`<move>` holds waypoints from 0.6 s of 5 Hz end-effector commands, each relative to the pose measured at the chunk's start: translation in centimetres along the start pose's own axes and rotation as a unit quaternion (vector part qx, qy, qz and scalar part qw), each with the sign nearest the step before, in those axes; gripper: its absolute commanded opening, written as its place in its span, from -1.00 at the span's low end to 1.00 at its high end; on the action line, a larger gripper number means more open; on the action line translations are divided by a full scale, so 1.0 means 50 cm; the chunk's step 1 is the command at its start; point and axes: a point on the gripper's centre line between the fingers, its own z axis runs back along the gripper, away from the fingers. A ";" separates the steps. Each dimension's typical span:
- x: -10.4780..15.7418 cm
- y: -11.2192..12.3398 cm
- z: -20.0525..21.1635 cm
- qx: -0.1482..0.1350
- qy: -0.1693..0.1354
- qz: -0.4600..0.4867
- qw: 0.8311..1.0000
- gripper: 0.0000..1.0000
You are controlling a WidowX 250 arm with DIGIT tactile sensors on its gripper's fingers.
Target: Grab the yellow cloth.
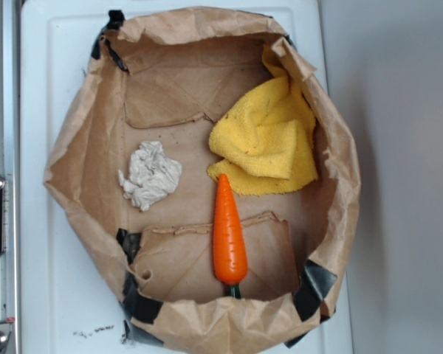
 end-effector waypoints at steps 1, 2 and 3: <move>0.000 0.000 0.000 0.000 0.000 0.000 1.000 1.00; 0.064 -0.014 -0.013 0.012 0.012 0.031 0.999 1.00; 0.131 -0.019 -0.028 -0.019 -0.008 0.025 0.999 1.00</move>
